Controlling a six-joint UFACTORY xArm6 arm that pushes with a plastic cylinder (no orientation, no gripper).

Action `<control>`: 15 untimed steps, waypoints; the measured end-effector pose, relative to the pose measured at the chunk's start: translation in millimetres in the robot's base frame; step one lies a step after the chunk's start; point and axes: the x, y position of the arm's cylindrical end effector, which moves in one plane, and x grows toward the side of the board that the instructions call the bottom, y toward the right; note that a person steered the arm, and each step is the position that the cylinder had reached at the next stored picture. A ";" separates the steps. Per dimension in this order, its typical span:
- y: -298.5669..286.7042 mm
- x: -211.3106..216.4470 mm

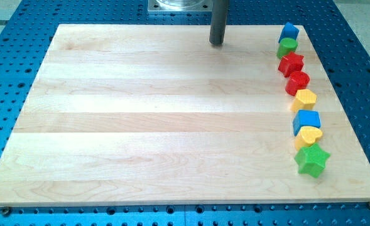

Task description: Separate blue triangle from the line

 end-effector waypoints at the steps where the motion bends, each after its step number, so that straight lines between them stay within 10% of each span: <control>1: 0.1 0.5; 4: 12.9 -12.4; 8: 265.3 -51.9; 10: 156.7 -33.8; 12: 249.6 -54.0; 15: 186.6 -5.2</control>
